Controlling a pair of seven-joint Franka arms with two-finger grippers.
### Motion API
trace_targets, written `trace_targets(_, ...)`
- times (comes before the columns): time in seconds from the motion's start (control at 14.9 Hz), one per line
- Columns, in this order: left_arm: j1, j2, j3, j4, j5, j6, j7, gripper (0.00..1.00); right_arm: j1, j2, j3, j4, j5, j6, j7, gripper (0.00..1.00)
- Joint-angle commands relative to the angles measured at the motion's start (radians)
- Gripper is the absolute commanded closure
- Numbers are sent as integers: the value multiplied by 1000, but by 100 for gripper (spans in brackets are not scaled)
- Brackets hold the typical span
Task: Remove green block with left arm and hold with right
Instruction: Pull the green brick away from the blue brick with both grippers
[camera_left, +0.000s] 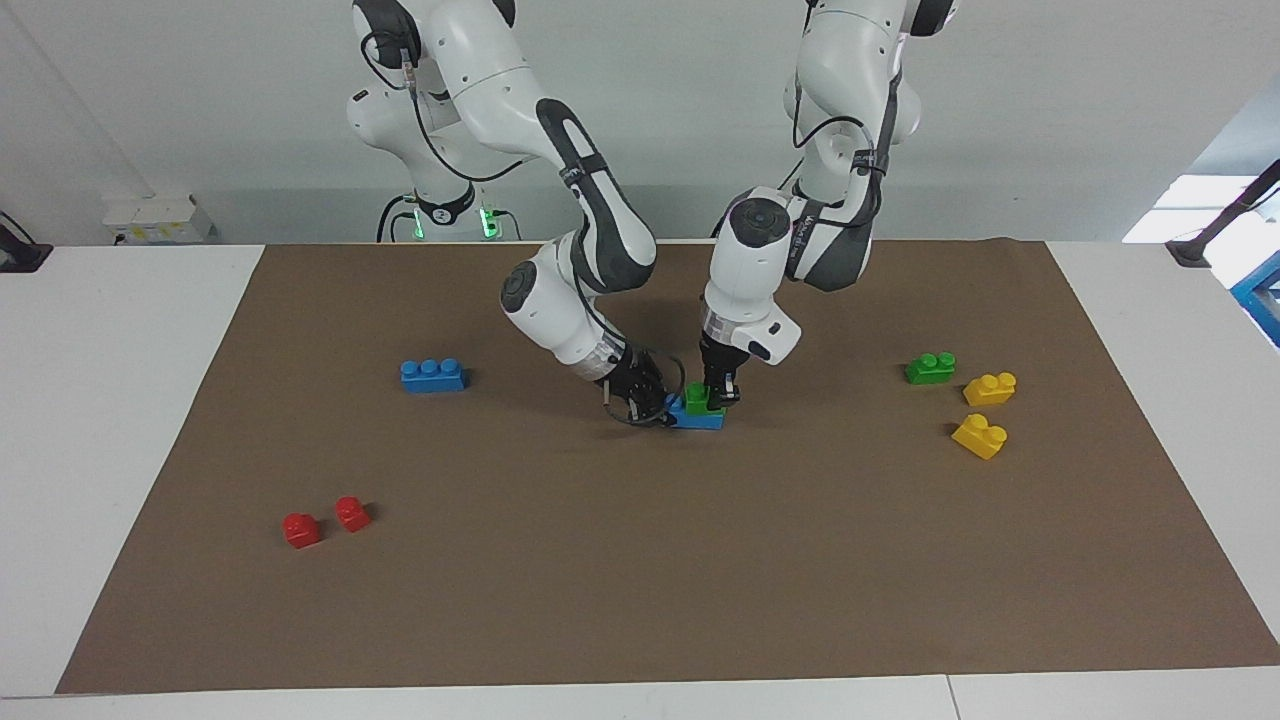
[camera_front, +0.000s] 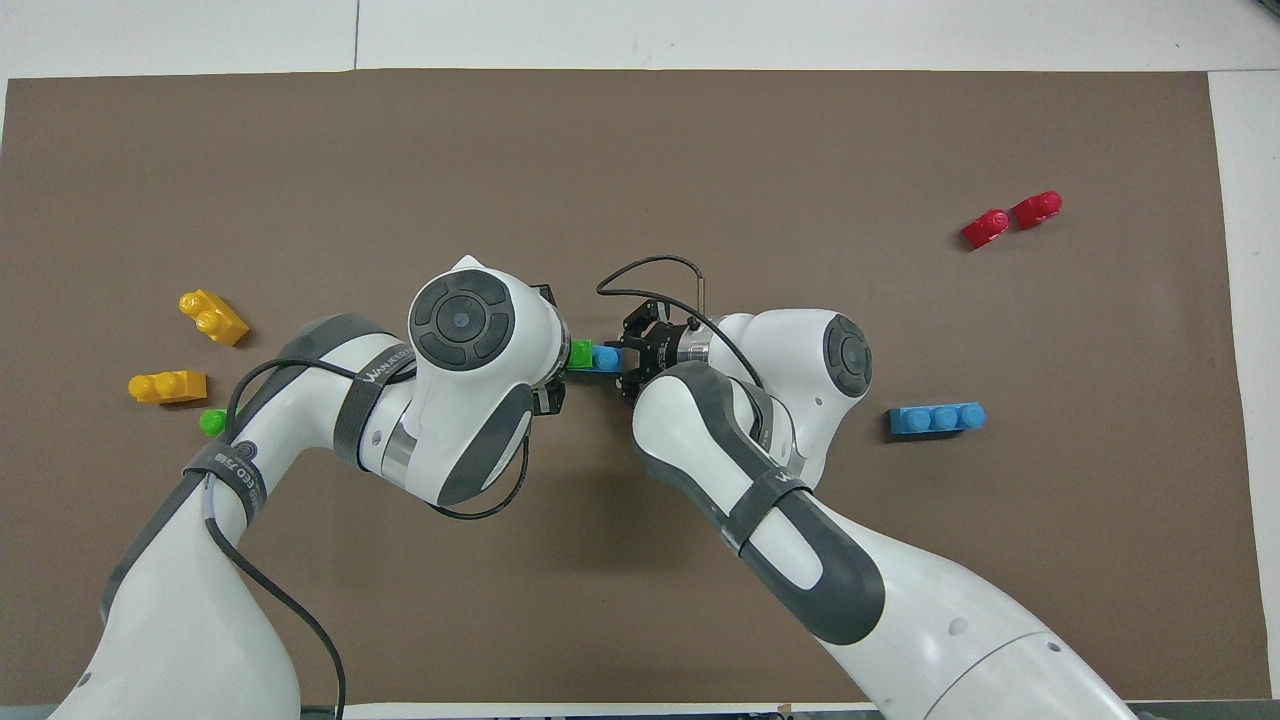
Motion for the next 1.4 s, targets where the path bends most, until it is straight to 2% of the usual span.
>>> trace_targets(0.0, 0, -36, 16, -7, 13, -27, -18, 100, 3, 10, 0, -5, 31, 28, -29, 100)
trace_targets(0.47, 55, -145, 18, 6, 11, -129, 14, 100, 19, 12, 0, -11, 31, 54, -27, 100)
trace_targets(0.8, 99, -188, 22, 20, 10, -211, 136, 100, 13, 12, 0, -5, 31, 40, -26, 100)
trace_targets(1.07, 156, -202, 24, 20, 10, -258, 279, 100, -59, -43, -9, 14, -62, -48, -90, 100)
trace_targets(1.14, 170, -202, 24, 19, 10, -261, 311, 100, -106, -63, -13, 15, -82, -90, -108, 100)
trace_targets(1.34, 231, -210, 24, 8, 5, -265, 454, 100, -306, -84, -12, 79, -209, -329, -170, 100)
